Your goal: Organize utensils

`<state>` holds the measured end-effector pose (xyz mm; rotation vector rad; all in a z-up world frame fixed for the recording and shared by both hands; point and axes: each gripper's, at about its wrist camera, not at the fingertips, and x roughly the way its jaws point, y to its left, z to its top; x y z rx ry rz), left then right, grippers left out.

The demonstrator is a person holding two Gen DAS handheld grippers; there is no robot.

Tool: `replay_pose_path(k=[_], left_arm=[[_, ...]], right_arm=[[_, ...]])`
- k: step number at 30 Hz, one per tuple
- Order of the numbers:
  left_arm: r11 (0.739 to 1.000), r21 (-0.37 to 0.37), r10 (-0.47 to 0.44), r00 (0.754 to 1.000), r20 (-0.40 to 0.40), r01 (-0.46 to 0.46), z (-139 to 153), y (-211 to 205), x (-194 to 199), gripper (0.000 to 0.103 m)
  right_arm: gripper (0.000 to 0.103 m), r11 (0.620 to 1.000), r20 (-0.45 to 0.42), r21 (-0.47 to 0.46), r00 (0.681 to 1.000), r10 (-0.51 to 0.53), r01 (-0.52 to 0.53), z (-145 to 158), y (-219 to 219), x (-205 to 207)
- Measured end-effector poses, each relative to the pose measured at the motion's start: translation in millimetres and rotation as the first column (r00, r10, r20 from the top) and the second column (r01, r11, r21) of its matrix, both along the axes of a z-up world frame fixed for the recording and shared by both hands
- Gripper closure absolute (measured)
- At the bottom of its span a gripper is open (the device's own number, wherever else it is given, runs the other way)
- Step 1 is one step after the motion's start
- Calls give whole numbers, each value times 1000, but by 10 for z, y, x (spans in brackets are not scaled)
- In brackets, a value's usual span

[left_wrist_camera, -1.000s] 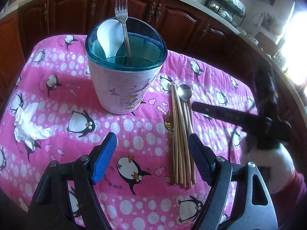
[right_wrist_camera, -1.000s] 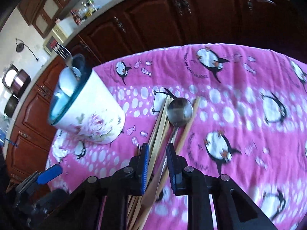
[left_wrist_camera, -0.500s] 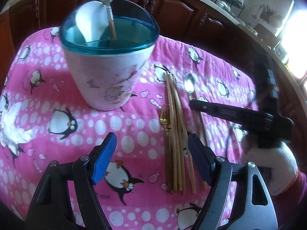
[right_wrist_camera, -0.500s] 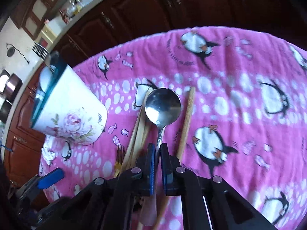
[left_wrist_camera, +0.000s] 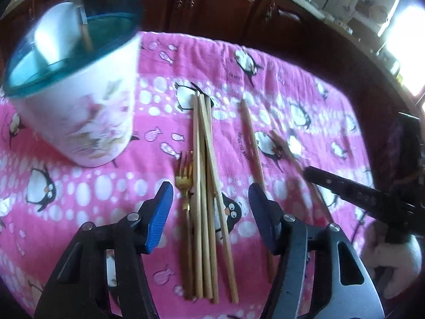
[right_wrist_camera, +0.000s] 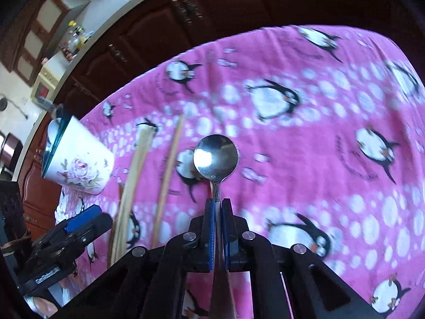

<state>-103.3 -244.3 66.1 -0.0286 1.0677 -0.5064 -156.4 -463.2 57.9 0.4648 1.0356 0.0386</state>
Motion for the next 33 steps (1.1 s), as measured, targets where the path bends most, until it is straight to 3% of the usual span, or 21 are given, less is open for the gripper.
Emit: replay_pose_path(k=[3,6,8,13,14,18,27,33], left_arm=[[999,38,-3,1000,-7,3,-85,-135,33,46],[995,98,-5,1000,6,4,-150,-213,65,62],[993,115,-18,1000,-2,18,-178,-236,81,86],[999,50,-6,1000,-30,7,-184,-101,51,87],[999,35,-8,1000,-30,9,-167,-75,23,93],[999,-8,-45,999,-20,45,-43,-25,-118,95],[995,-77,-74,996,-49,70,59,130,-336,98],[993,-74,-94,993,-66,89,61,338,-572,98]], right_arm=[[99,1000,-11,-6,1000,-24,24,-43,-59,-101],[99,996,4,62,998,-63,63,-67,-140,-175],[98,992,-4,96,997,-78,78,-81,-196,-195],[98,999,14,36,999,-39,38,16,-186,-181],[98,999,8,32,1000,-26,26,7,-173,-151],[98,1000,-22,5,1000,10,-10,-103,-113,-7],[97,998,31,61,1000,-3,1,-29,-179,-140],[97,992,34,104,997,74,-78,66,56,-332]])
